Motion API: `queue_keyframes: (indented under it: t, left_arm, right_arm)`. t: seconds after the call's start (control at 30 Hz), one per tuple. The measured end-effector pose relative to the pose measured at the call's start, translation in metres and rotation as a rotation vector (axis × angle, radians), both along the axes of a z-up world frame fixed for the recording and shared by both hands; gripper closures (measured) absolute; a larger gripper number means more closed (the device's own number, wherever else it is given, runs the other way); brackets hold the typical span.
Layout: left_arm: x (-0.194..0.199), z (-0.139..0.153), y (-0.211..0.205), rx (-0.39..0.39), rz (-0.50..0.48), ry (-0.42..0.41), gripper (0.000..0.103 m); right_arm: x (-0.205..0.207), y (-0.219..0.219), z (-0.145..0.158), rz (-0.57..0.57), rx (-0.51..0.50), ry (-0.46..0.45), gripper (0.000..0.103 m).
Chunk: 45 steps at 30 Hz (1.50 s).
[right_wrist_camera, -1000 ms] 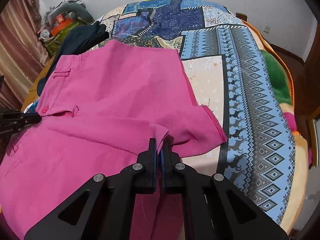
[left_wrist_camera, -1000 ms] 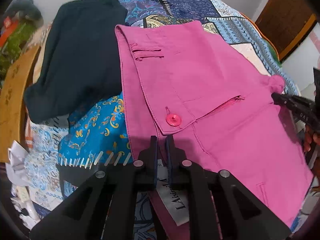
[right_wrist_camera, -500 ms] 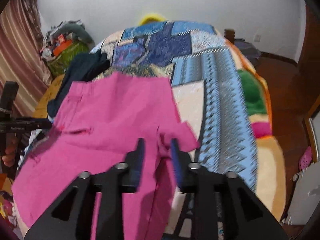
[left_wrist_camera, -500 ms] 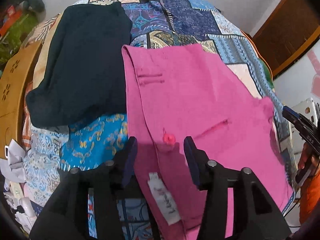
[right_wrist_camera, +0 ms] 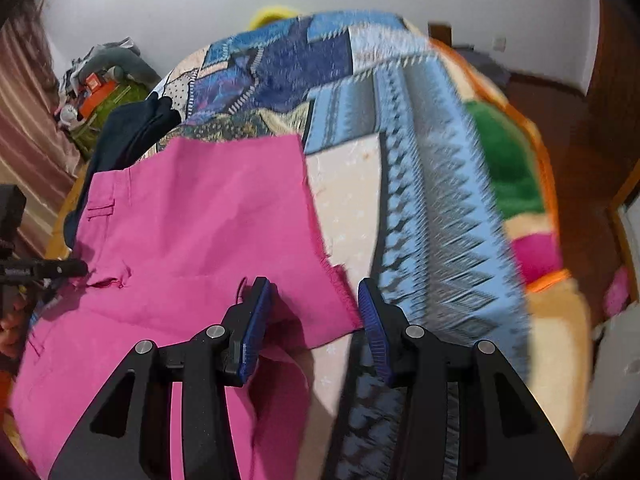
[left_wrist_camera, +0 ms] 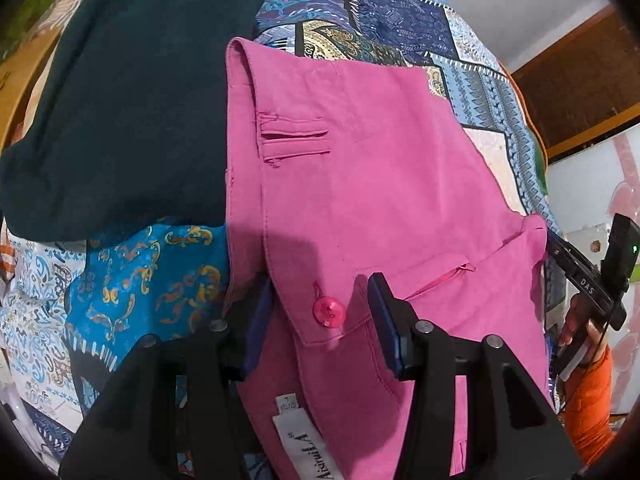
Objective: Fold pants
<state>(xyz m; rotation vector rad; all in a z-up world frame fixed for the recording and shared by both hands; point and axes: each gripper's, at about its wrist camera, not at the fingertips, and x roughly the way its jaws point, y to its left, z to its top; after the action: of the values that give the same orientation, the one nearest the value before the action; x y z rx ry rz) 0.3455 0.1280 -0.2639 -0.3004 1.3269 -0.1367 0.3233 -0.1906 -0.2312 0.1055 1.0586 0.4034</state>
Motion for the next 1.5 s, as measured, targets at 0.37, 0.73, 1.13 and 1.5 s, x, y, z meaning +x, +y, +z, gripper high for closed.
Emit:
queue_keyframes:
  t: [0.37,0.73,1.13,1.5]
  left_arm:
    - [-0.023,0.021,-0.037,0.353,-0.109,-0.197,0.097]
    - [-0.018,0.034,-0.034,0.418,-0.084,-0.244,0.096]
    - [-0.025,0.024,-0.012,0.384,-0.051,-0.141,0.079]
    - [-0.025,0.088,0.016,0.434,0.056,-0.296,0.037]
  right_arm:
    - [-0.006,0.011,-0.003,0.060,-0.027,-0.016,0.097]
    - [-0.032,0.010,0.009,0.121,-0.145,-0.078,0.098]
    - [-0.035,0.004,0.010,0.065,-0.131,-0.035,0.087]
    - [-0.038,-0.004,0.091,0.046,-0.089,-0.231,0.067]
